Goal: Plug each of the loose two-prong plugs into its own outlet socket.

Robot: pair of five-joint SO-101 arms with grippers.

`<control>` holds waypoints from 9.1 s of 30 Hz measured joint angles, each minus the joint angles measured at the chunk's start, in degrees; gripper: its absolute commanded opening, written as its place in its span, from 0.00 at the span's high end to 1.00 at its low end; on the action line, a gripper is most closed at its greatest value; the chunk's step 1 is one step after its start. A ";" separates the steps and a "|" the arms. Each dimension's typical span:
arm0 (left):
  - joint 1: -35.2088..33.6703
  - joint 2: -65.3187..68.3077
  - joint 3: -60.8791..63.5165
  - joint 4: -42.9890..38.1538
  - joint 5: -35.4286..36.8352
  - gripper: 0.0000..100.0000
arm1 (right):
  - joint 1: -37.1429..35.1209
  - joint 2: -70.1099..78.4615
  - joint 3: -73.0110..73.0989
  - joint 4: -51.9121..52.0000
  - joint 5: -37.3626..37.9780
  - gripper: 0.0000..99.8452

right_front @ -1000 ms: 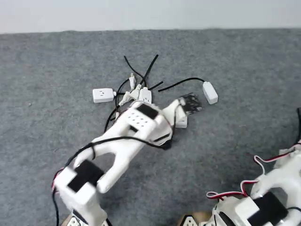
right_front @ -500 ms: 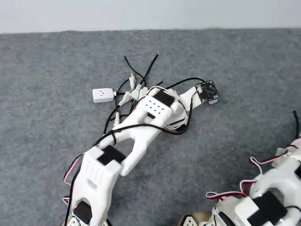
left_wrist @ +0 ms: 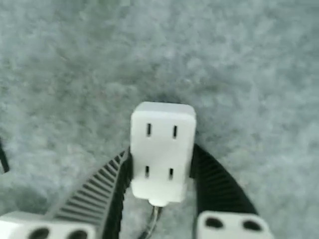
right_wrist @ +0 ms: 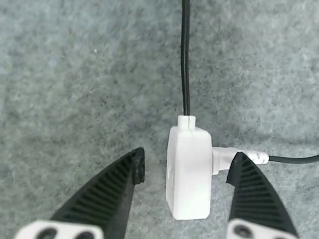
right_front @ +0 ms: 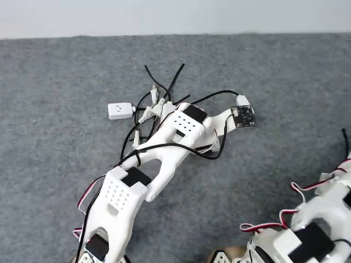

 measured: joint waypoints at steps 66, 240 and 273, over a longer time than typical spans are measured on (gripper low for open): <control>-11.25 -53.36 56.79 2.29 59.69 0.64 | -10.29 -0.97 1.23 5.19 0.09 0.84; -64.62 -47.03 64.62 -19.96 42.37 0.76 | -52.13 -4.75 8.18 11.69 -10.64 0.90; -64.18 -47.03 64.62 -18.90 40.09 0.83 | -50.11 -4.22 -2.55 20.22 -10.20 0.99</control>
